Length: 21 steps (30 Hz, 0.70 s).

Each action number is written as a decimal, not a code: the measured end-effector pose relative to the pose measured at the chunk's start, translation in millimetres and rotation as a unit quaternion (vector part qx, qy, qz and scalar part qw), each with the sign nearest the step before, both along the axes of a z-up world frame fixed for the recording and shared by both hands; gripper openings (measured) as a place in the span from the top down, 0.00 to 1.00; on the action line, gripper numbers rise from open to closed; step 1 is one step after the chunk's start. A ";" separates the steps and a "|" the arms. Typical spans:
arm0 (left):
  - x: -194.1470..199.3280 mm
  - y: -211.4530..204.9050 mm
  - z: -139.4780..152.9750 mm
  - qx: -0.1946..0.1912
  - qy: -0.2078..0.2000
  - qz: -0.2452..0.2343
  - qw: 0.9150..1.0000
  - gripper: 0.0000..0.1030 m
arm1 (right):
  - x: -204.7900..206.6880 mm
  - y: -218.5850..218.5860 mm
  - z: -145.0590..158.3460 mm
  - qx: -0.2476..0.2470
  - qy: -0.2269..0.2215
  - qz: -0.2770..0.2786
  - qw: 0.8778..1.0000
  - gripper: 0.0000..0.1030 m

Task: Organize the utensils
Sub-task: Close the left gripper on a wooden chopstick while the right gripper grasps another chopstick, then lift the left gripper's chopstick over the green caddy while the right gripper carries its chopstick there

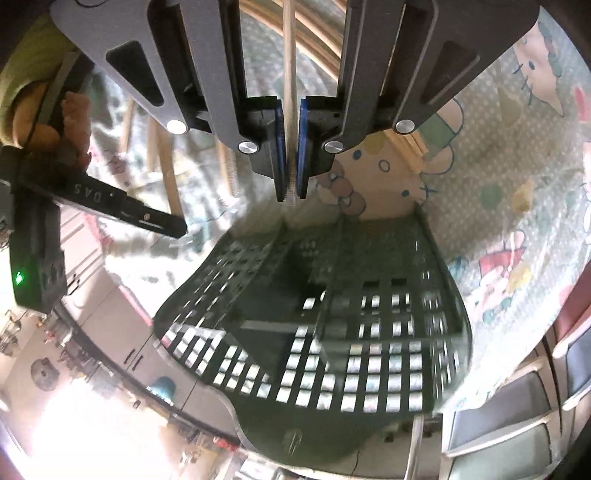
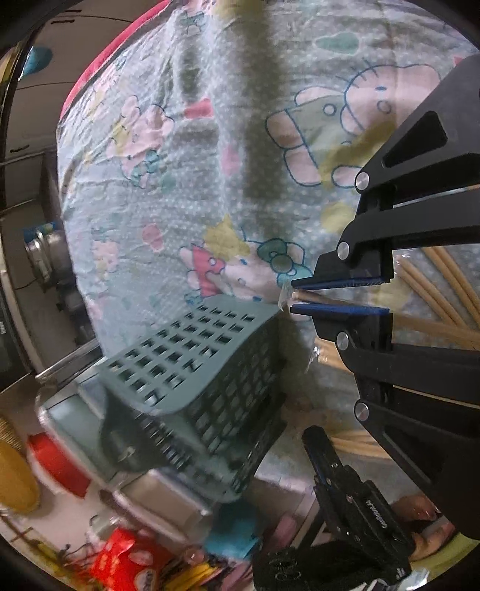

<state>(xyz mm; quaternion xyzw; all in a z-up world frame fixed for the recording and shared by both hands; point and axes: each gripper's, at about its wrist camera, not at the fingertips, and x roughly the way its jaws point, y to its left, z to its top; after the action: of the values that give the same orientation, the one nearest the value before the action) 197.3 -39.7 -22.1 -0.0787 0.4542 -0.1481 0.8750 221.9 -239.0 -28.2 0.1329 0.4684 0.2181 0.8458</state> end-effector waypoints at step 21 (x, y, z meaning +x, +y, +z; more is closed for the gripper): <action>-26.6 7.7 111.2 -0.041 -0.137 0.000 0.990 0.97 | -52.8 -8.1 119.8 0.051 -0.161 0.046 0.984 0.94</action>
<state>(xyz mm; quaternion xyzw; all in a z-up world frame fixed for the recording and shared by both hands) 170.7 -32.1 89.1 -0.0937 0.3235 -0.1762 0.9249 169.1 -247.1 91.6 0.1172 0.3197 0.2992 0.8913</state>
